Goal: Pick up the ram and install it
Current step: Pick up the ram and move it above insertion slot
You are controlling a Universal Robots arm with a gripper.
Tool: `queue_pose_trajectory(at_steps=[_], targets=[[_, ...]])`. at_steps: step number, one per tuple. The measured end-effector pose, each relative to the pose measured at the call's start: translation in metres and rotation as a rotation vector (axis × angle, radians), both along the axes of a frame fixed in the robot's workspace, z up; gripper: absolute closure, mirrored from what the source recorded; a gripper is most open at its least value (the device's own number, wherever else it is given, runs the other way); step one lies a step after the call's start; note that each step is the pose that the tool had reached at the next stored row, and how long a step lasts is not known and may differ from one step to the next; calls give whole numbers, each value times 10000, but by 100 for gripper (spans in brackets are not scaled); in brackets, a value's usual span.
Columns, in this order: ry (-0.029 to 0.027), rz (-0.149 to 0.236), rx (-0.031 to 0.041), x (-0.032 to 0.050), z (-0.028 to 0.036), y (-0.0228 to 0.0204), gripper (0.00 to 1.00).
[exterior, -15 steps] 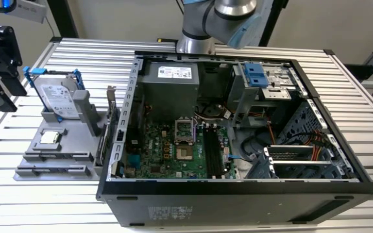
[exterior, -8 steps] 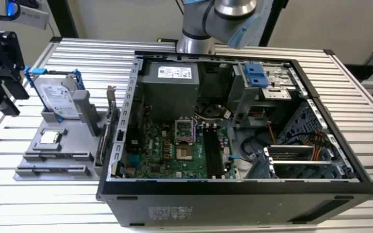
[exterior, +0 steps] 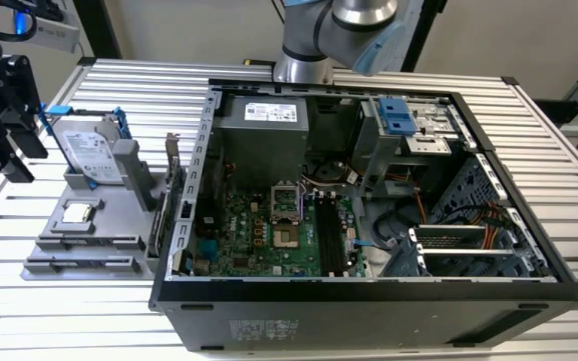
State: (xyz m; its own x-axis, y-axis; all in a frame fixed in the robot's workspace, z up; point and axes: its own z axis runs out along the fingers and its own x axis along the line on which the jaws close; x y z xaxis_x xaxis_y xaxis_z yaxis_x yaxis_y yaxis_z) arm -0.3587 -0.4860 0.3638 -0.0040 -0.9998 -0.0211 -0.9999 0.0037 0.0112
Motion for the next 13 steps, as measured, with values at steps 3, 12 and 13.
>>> queue_pose_trajectory(at_steps=[3, 12, 13], targets=[[-1, 0, 1, 0, -14, 0, 0], [0, 0, -1, 0, -98, 0, 0], [-1, 0, 1, 0, -105, 0, 0]])
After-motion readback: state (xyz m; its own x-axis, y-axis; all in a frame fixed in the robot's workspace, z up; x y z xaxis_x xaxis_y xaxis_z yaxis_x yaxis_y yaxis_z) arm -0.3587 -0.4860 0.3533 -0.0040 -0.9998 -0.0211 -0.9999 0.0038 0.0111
